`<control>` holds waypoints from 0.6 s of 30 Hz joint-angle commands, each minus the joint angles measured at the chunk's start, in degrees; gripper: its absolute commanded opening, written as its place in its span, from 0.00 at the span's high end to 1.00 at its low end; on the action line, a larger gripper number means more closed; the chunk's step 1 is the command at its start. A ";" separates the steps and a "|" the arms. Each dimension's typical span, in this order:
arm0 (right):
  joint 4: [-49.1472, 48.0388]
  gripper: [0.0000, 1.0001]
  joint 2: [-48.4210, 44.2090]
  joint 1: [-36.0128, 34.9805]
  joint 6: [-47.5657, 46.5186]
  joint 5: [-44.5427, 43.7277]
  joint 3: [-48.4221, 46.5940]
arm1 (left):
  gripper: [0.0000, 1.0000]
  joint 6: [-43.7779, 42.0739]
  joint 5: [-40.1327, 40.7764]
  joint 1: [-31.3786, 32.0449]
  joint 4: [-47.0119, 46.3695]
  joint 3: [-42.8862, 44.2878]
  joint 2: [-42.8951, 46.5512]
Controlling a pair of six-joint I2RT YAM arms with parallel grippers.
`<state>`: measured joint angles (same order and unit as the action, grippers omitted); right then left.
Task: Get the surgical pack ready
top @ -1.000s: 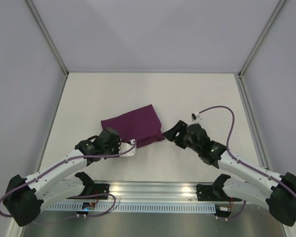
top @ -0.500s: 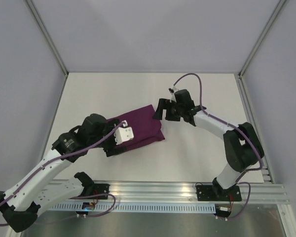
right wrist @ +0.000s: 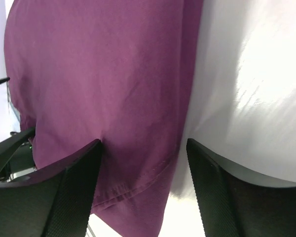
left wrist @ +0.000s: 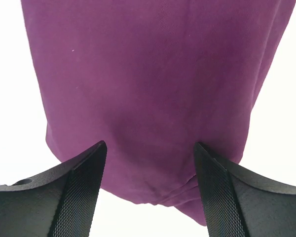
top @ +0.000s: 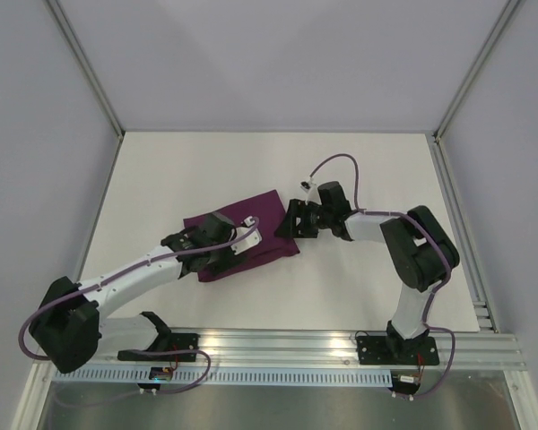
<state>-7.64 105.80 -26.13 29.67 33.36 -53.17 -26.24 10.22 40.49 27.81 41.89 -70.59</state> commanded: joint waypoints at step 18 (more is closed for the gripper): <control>-16.45 0.99 -0.77 -4.98 16.29 -9.18 8.79 | 0.06 -0.66 13.25 -12.51 22.55 6.19 24.08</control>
<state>-25.17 103.83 -30.20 42.54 30.00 -44.14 -28.60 20.62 32.91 45.15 49.06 -48.82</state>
